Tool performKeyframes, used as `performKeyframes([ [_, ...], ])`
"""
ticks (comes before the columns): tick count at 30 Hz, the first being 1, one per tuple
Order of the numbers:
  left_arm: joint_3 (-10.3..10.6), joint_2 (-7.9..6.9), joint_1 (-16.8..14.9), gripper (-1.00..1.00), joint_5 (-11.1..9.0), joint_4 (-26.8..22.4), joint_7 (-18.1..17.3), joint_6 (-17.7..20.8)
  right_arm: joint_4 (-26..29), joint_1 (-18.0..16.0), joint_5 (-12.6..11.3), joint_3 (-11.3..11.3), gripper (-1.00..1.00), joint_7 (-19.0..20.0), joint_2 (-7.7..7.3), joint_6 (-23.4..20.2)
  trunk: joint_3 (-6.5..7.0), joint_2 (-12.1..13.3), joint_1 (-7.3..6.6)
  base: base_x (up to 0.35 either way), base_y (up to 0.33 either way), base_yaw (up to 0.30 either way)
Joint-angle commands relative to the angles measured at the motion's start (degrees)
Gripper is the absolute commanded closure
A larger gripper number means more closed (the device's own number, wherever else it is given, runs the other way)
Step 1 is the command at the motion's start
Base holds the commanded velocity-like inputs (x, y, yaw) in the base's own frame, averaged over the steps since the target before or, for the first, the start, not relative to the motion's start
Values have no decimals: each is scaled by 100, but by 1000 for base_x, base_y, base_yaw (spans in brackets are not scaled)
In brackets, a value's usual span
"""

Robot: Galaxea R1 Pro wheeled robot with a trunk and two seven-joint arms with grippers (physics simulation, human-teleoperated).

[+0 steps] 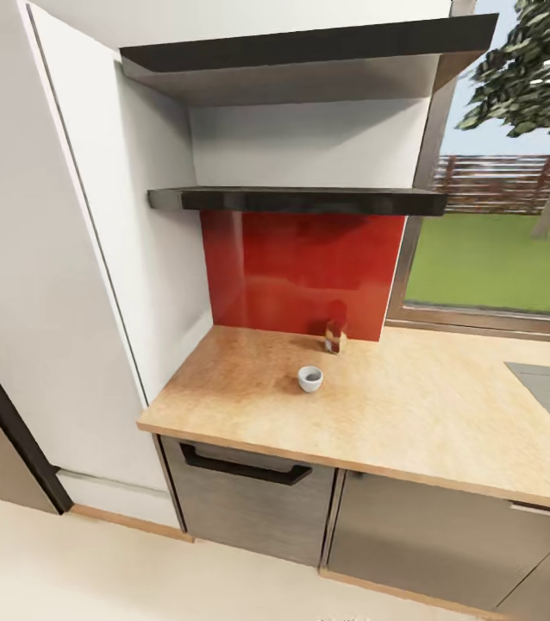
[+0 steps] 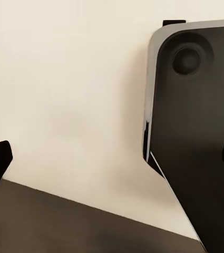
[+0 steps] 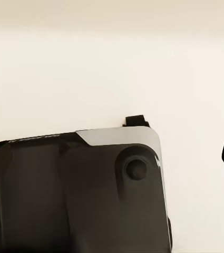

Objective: Set up a coffee station on the kitchen countertop: keep the coffee maker on the countertop, move the bottle of coffee from the kitchen shelf to the counter next to the coffee maker, place a paper coffee filter on top of the coffee maker, put the saucer next to the coffee maker with the coffee cup on the saucer, and place the electric kettle next to the coffee maker.

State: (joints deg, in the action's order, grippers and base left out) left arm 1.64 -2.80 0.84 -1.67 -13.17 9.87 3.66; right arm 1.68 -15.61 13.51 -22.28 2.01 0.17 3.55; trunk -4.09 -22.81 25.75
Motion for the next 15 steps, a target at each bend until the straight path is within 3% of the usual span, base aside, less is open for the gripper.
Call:
performKeyframes([
  [1,16,-1,5,-100,-18,-26,19,39,-1,-4,47,-49,-100,10,1,14,-11,-11,3,3,336,-265],
  [6,7,4,5,-100,-18,-15,23,38,-1,-4,47,-48,-100,10,1,14,-11,-11,3,-56,328,-265],
  [15,-5,-1,10,-100,-18,7,27,39,-1,-3,47,-48,-100,6,1,14,-11,-11,3,-221,245,-221],
])
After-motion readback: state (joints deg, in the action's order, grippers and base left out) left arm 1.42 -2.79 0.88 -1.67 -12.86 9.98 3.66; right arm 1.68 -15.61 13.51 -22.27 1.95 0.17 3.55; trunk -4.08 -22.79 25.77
